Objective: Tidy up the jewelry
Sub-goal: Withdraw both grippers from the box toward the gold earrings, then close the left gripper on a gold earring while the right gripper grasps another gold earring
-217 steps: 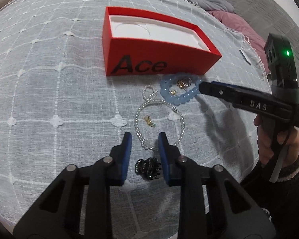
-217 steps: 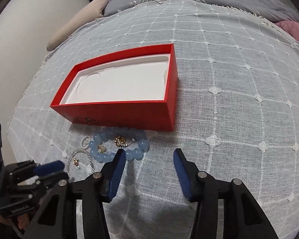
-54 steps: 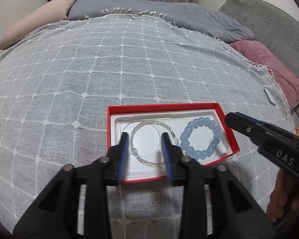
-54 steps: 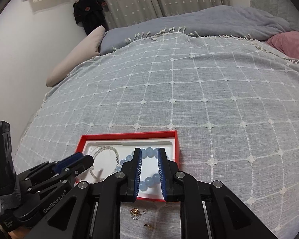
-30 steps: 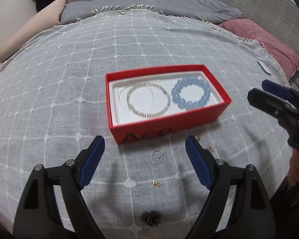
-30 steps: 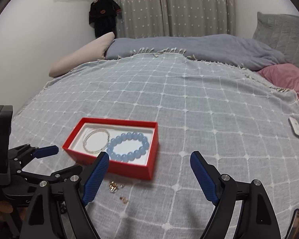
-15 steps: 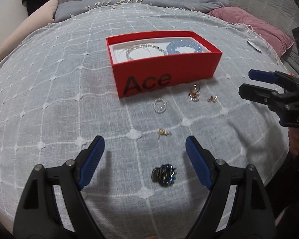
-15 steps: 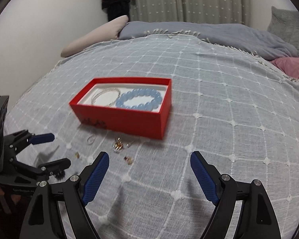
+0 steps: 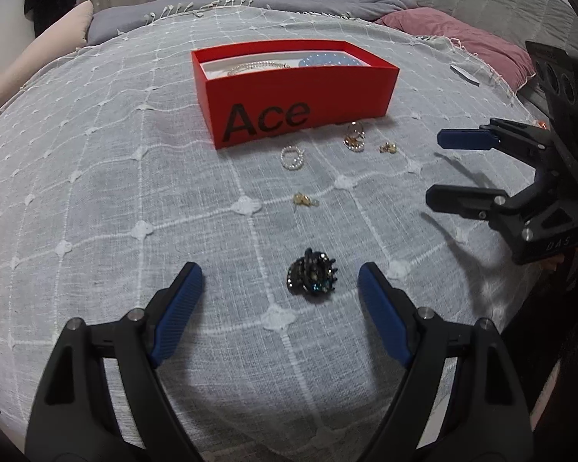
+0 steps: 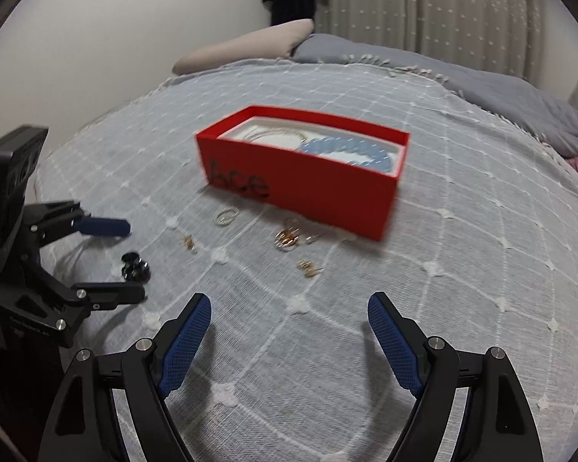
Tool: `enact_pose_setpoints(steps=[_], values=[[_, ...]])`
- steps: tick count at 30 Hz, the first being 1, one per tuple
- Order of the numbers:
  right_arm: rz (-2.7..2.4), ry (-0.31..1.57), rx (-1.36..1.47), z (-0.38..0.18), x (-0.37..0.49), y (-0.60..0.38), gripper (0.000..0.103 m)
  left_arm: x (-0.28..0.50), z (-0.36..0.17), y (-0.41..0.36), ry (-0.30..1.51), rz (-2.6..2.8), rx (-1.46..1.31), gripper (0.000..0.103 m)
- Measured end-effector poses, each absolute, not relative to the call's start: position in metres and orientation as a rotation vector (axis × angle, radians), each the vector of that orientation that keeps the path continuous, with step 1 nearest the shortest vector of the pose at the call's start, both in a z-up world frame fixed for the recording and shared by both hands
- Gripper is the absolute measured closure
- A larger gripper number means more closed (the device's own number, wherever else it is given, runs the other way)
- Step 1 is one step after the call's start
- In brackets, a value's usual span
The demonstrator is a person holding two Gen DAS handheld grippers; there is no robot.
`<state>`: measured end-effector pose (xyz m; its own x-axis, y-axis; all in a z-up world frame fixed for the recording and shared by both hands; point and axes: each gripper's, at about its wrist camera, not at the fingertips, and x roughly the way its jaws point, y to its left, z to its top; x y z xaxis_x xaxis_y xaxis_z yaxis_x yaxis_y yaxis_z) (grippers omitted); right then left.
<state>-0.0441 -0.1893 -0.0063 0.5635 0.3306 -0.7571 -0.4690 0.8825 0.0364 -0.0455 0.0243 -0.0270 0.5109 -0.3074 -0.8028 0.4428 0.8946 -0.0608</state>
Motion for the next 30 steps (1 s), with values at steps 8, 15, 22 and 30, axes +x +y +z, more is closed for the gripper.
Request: enact_pose_setpoints(steps=[8, 15, 22, 30], values=[[0.501, 0.87, -0.211, -0.015, -0.036, -0.179, 0.018, -0.046, -0.026, 0.025, 0.935, -0.497, 0.133, 0.044], [0.514, 0.879, -0.154, -0.012, -0.028, -0.183, 0.018, -0.046, -0.024, 0.023, 0.938, -0.519, 0.139, 0.066], [0.508, 0.906, -0.161, -0.018, -0.022, -0.18, 0.019, -0.036, -0.021, 0.023, 0.941, -0.53, 0.105, 0.065], [0.492, 0.917, -0.141, -0.02, -0.015, -0.182, 0.028, -0.024, -0.021, 0.002, 0.952, -0.534, 0.16, 0.065]])
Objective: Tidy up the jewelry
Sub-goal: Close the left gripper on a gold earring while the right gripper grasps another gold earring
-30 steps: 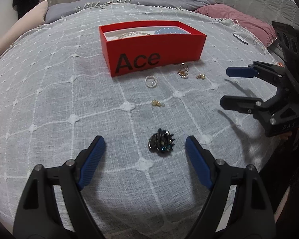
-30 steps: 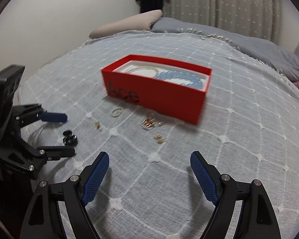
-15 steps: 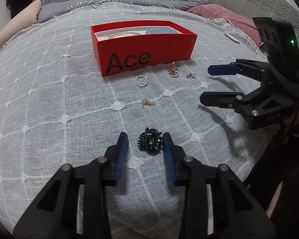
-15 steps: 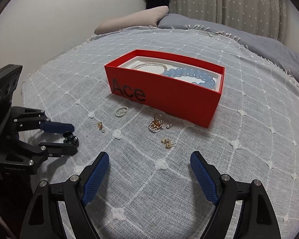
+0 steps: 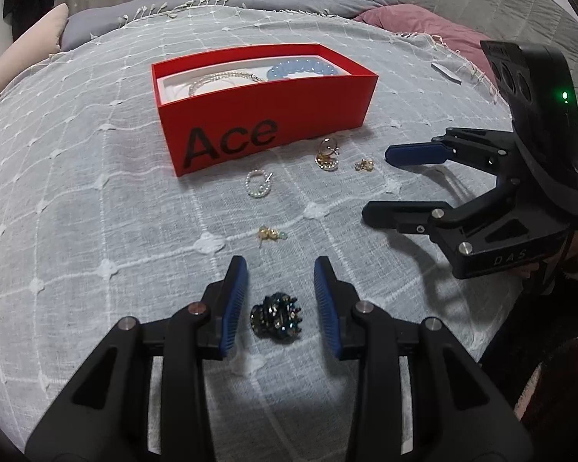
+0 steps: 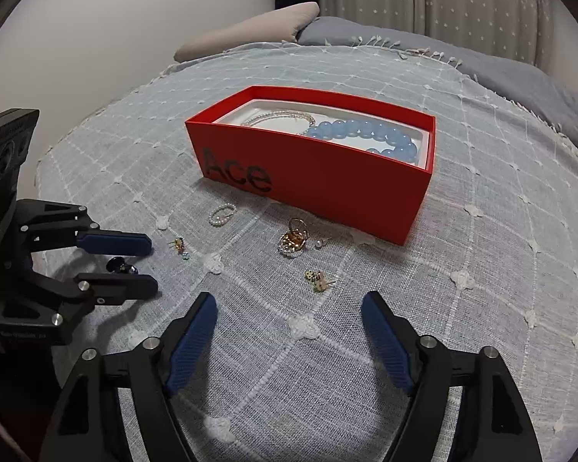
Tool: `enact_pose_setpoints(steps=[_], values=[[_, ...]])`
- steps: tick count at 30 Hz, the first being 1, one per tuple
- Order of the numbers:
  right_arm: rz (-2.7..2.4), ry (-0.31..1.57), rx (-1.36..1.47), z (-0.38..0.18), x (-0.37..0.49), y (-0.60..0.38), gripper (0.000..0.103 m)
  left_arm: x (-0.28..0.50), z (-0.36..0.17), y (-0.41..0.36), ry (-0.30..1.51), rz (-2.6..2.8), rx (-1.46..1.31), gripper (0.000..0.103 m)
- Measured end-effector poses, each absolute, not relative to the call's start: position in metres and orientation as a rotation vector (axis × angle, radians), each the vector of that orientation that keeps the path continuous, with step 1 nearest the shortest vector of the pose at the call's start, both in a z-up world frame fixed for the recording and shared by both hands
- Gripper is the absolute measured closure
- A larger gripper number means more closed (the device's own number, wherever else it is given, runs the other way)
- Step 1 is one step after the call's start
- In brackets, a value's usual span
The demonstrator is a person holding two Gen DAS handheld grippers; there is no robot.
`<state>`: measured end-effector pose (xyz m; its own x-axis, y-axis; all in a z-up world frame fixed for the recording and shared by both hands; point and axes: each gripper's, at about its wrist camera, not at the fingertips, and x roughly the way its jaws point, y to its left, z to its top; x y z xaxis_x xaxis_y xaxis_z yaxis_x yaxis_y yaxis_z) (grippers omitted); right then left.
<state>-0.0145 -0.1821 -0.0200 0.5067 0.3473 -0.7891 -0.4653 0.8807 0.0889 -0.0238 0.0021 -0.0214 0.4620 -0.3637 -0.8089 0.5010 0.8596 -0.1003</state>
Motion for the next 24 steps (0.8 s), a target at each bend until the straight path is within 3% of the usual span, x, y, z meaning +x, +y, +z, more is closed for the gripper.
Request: enact_pose_setpoints(steps=[14, 24], values=[[0.433, 0.934, -0.133, -0.022, 0.003, -0.188, 0.07, -0.008, -0.025, -0.002, 0.982, -0.525, 0.139, 0.065], [0.445, 0.919, -0.198, -0.023, 0.0, -0.182, 0.078, -0.008, -0.027, -0.006, 0.97, -0.516, 0.164, 0.065]])
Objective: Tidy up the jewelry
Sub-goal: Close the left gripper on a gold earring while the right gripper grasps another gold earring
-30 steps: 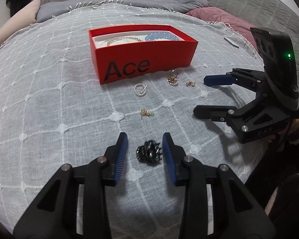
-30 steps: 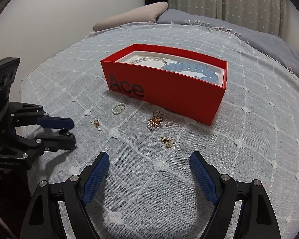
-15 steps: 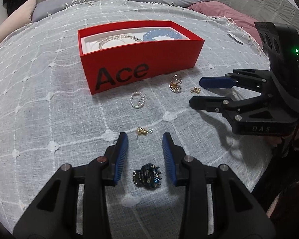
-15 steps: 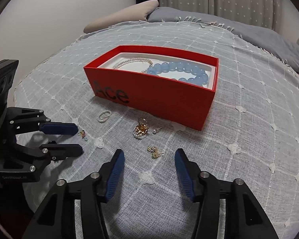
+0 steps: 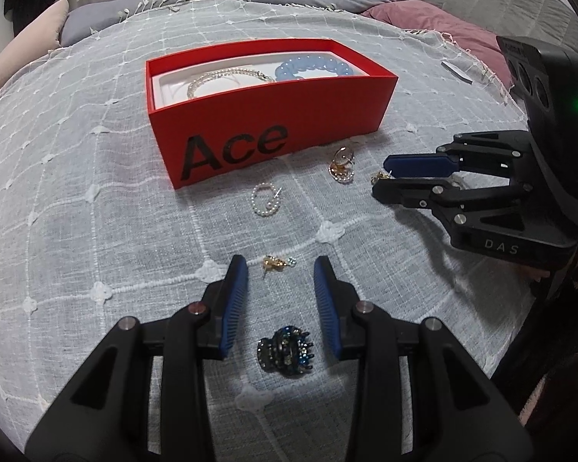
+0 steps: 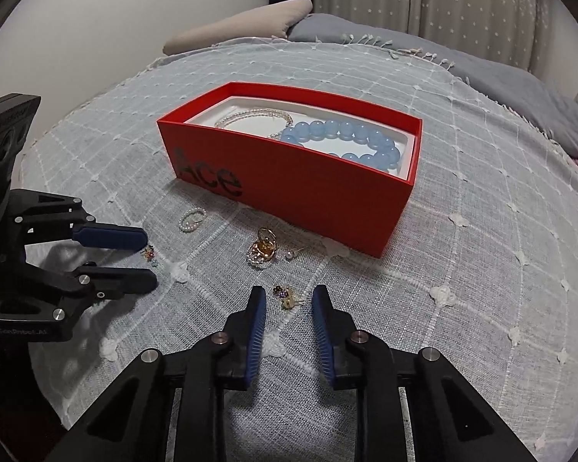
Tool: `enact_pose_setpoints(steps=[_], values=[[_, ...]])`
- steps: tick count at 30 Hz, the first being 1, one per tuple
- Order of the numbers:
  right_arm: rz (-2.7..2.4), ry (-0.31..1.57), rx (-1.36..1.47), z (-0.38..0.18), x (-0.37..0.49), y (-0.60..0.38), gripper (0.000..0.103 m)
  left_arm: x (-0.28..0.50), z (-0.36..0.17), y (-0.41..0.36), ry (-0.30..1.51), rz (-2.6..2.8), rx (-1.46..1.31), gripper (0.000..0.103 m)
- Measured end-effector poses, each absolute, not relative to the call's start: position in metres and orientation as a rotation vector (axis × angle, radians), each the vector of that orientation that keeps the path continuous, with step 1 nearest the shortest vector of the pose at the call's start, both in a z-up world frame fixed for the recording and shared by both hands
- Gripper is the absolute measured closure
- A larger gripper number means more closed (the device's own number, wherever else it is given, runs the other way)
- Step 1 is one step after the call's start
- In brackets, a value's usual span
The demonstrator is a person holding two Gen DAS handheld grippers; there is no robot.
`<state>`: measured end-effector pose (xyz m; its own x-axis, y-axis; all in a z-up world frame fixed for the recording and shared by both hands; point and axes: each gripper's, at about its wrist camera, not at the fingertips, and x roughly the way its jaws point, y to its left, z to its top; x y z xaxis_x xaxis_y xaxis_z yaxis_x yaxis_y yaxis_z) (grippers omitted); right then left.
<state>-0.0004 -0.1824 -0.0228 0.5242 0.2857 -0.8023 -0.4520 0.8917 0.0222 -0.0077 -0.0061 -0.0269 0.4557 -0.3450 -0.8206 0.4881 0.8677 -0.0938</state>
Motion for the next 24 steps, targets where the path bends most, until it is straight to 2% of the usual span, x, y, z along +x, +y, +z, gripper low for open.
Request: enact_pose_setpoints(steps=[12, 17, 24], values=[[0.458, 0.916, -0.224, -0.024, -0.0013, -0.1795, 0.084, -0.0084, -0.0279, -0.0061, 0.959, -0.5, 0.168, 0.071], [0.457, 0.913, -0.232, -0.0239, -0.0025, -0.1787, 0.088, -0.0084, -0.0283, -0.0053, 0.956, -0.494, 0.164, 0.079], [0.457, 0.913, -0.232, -0.0239, -0.0026, -0.1783, 0.089, -0.0084, -0.0282, -0.0052, 0.953, -0.49, 0.168, 0.083]])
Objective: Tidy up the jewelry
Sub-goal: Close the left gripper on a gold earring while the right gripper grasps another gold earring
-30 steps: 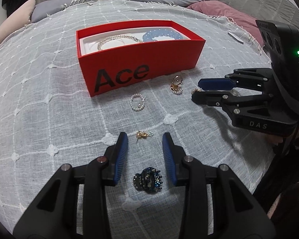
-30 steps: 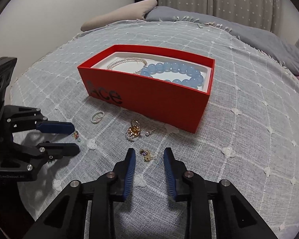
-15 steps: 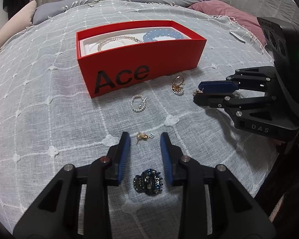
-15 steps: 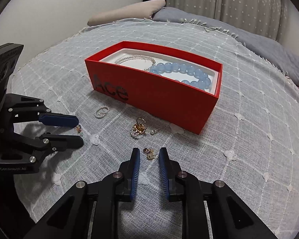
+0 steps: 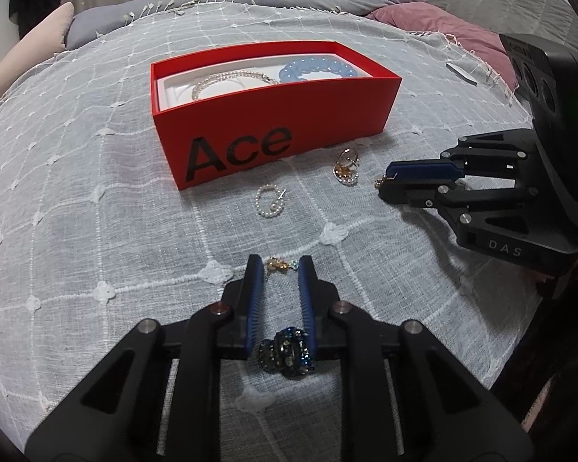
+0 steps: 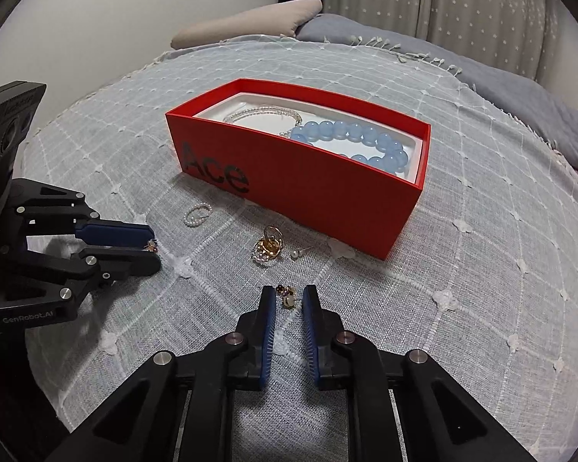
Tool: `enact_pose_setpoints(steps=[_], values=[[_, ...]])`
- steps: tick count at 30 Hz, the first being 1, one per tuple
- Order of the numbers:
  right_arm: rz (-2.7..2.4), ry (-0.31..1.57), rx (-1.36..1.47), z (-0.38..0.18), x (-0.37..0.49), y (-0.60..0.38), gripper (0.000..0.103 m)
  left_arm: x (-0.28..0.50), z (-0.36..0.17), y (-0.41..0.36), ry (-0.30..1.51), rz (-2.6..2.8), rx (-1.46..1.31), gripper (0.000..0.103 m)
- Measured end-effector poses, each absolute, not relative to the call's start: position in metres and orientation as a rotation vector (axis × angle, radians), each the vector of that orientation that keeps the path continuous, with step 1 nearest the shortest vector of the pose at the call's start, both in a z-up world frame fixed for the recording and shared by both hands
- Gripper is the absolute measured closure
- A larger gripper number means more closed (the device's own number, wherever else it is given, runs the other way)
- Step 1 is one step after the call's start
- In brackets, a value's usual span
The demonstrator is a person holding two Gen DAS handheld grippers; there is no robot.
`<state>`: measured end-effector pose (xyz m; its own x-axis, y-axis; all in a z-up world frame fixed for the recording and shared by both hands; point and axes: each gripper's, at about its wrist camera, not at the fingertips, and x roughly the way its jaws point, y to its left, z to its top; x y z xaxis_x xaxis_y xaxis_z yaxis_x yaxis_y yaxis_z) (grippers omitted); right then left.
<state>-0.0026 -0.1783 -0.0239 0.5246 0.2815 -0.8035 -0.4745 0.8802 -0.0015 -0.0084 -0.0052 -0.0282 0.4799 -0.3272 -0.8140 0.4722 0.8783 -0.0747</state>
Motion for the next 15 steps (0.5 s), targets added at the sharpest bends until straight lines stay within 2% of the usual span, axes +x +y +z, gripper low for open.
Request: enact_pose_setpoints(steps=[2, 7, 15], values=[[0.457, 0.912, -0.233, -0.024, -0.0027, -0.1781, 0.09, -0.0086, -0.0281, -0.0056, 0.953, -0.489, 0.167, 0.088], [0.455, 0.91, -0.237, -0.0235, -0.0034, -0.1775, 0.093, -0.0103, -0.0275, -0.0069, 0.949, -0.485, 0.177, 0.091], [0.455, 0.9, -0.236, -0.0196, -0.0061, -0.1782, 0.094, -0.0118, -0.0254, -0.0068, 0.944, -0.483, 0.179, 0.092]])
